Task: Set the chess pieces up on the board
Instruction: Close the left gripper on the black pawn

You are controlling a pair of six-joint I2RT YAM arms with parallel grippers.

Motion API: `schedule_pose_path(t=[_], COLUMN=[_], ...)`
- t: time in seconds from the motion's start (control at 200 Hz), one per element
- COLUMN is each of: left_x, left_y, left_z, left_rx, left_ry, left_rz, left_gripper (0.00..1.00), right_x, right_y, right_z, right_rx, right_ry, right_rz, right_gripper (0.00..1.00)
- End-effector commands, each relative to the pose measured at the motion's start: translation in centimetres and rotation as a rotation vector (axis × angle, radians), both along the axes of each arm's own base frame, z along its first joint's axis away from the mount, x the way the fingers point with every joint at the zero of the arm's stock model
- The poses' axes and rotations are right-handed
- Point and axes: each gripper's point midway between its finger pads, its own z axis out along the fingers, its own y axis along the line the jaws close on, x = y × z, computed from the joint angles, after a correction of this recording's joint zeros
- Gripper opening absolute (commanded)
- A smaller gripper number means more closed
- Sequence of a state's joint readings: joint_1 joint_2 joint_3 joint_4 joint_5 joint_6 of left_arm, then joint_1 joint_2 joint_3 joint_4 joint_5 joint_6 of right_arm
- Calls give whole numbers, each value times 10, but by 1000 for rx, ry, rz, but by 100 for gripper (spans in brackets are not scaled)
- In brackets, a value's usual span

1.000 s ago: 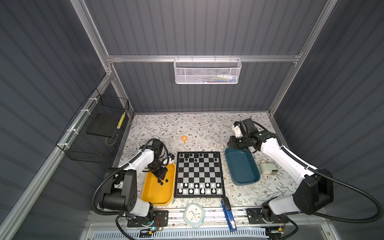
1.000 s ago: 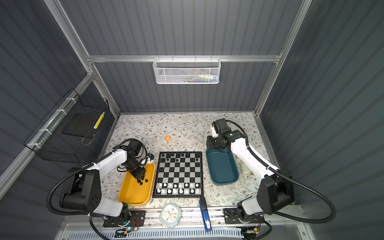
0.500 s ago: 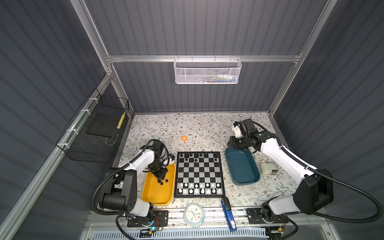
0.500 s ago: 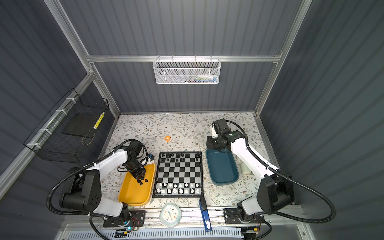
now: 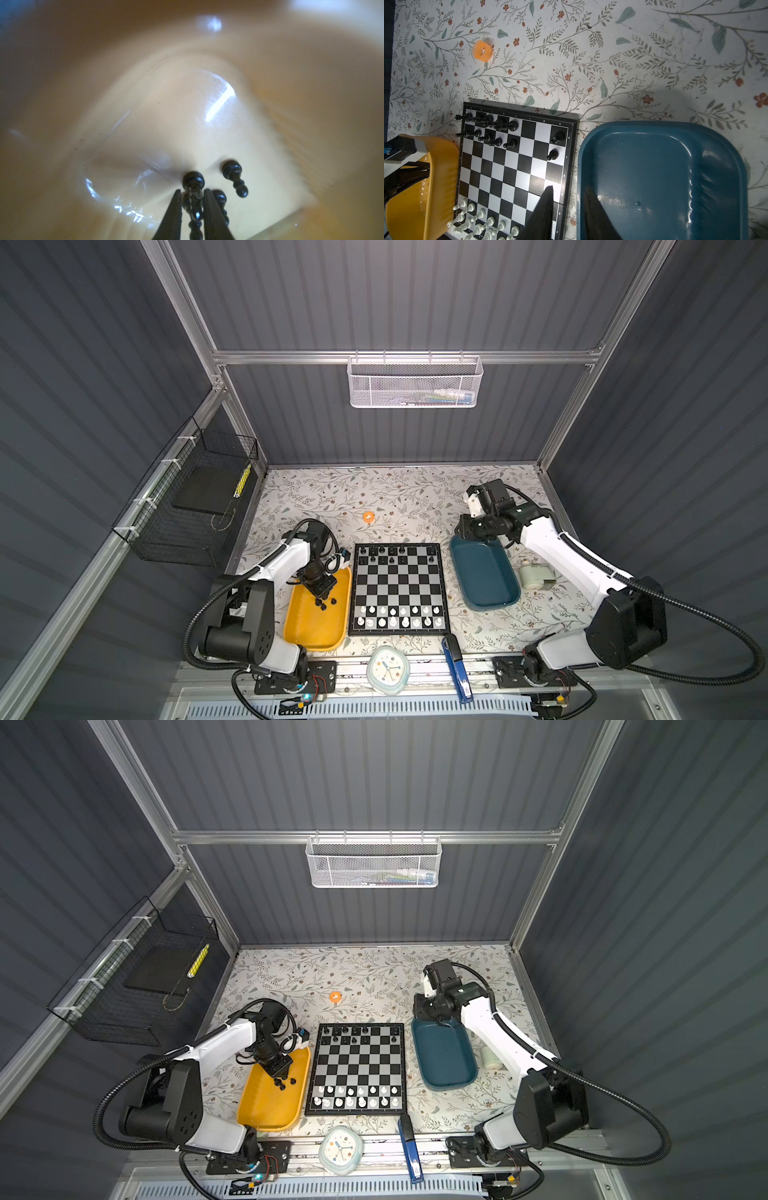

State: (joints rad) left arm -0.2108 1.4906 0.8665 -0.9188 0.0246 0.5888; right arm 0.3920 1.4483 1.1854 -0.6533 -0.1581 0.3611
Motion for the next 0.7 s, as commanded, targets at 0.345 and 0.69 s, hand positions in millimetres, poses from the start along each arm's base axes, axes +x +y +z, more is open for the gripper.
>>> schedule_pose_path(t=[0.345,0.69], left_x=[-1,11], left_y=[0,-3], left_z=[3,15], left_rx=[13,5], left_ry=[-1,-35], left_rz=[3,-10], left_gripper=[10,6], right_x=[-1,-2], right_y=[-2,-2], right_z=[-5,-4], right_rx=[-9,-9], right_ry=[12,14], right_rz=[8,7], right_gripper=[29,29])
